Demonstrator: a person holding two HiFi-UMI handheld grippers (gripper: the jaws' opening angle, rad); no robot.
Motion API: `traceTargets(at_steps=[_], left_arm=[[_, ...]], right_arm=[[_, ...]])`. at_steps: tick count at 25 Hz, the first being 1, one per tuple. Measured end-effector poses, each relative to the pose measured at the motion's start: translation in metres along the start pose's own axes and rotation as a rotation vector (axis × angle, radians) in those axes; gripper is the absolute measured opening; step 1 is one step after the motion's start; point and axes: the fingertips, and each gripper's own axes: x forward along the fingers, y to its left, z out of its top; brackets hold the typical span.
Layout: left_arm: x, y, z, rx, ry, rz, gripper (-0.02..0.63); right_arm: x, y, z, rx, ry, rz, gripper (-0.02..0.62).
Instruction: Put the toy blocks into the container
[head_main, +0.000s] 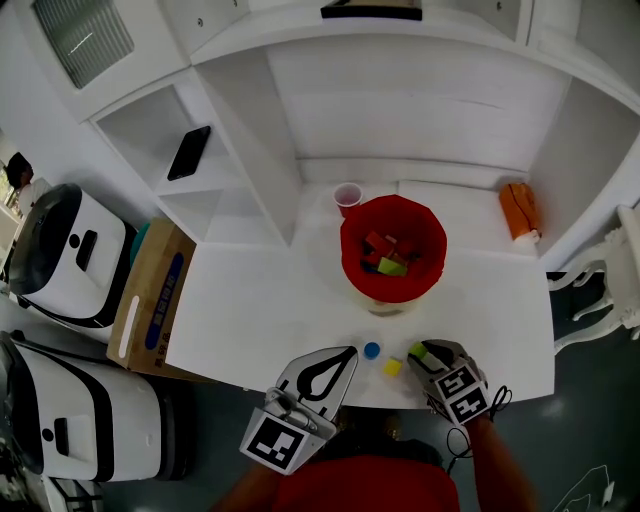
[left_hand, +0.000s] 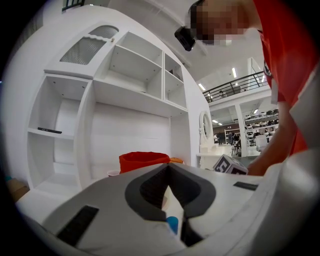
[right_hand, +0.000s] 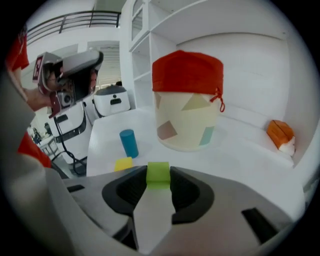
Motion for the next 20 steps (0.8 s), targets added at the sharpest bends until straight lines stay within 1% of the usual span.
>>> traceTargets(at_steps=[2, 4, 7, 10, 12, 14, 17, 19, 20], left_arm=[[0.001, 0.0, 0.002, -0.002, -0.002, -0.004, 0.018], [0.002, 0.001, 0.003, -0.002, -0.006, -0.006, 0.018], [0.005, 0.002, 0.004, -0.003, -0.013, -0.008, 0.018], [0.007, 0.004, 0.006, -0.006, -0.027, -0.009, 0.018], [0.009, 0.006, 0.008, -0.007, -0.034, -0.009, 0.018], [0.011, 0.008, 0.01, -0.004, -0.042, -0.008, 0.018], [0.013, 0.013, 0.012, -0.004, -0.044, -0.005, 0.018], [0.013, 0.015, 0.012, -0.013, -0.039, -0.004, 0.018], [0.013, 0.016, 0.011, -0.016, -0.035, -0.004, 0.018]], right_arm=[[-0.021, 0.0, 0.024, 0.072, -0.125, 0.001, 0.147], [-0.049, -0.001, 0.058, 0.114, -0.274, -0.001, 0.147], [-0.088, -0.003, 0.118, 0.122, -0.461, -0.003, 0.147], [-0.114, -0.003, 0.172, 0.107, -0.591, 0.01, 0.147], [-0.12, -0.004, 0.2, 0.093, -0.642, 0.02, 0.146], [-0.117, -0.009, 0.222, 0.072, -0.661, 0.02, 0.147], [-0.101, -0.023, 0.244, 0.053, -0.651, -0.005, 0.147], [-0.083, -0.037, 0.249, 0.066, -0.622, -0.035, 0.147], [-0.074, -0.044, 0.25, 0.078, -0.601, -0.047, 0.174]])
